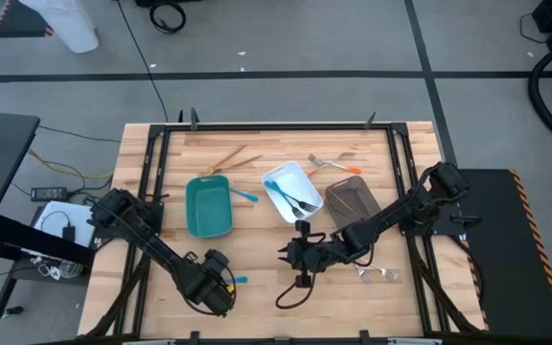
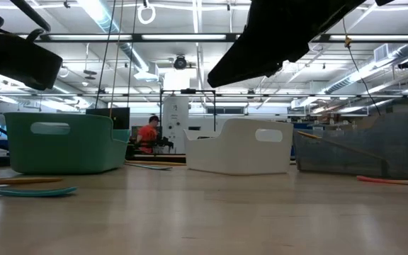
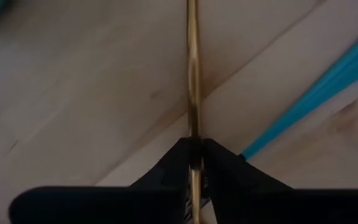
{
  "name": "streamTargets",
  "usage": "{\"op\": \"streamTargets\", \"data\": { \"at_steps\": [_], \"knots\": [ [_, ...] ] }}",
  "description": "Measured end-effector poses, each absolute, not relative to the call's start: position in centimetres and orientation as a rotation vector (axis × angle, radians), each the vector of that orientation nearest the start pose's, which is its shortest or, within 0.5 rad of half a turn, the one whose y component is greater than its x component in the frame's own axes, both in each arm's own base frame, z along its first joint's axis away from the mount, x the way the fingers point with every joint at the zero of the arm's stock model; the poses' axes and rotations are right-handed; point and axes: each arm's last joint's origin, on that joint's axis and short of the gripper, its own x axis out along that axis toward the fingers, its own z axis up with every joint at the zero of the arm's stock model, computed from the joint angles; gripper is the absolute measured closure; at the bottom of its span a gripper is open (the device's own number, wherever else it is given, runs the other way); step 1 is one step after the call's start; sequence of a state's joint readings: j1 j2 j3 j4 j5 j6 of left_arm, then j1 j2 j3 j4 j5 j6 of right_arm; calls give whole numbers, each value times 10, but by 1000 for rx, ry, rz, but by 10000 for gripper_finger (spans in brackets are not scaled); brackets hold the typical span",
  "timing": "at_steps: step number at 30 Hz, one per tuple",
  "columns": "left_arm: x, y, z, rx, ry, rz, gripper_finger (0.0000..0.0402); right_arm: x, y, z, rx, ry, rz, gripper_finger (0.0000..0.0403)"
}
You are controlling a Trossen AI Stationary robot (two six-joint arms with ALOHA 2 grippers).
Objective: Sort silverware by color (type)
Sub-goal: Put the gold fork into the black bin
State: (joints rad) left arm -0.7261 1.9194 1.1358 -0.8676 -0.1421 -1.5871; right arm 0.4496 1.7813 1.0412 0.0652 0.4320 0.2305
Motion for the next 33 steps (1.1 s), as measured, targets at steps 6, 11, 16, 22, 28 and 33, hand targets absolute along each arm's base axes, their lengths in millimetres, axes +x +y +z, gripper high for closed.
{"op": "streamTargets", "data": {
  "at_steps": [6,11,16,22,28,33],
  "knots": [
    [240,-208,125,-546,1361,766,381,339,150,183,-77,598,-47,315],
    [239,-206,126,-528,1338,781,381,339,150,183,-77,598,-47,315],
    [237,-201,135,-515,1316,783,381,339,150,183,-77,598,-48,315],
    [234,-195,147,-502,1317,772,381,339,150,183,-85,600,-47,315],
    [232,-191,165,-512,1296,723,382,334,145,180,-164,653,-107,315],
    [232,-186,179,-501,1252,679,382,327,136,186,-168,709,-154,315]
  ]
}}
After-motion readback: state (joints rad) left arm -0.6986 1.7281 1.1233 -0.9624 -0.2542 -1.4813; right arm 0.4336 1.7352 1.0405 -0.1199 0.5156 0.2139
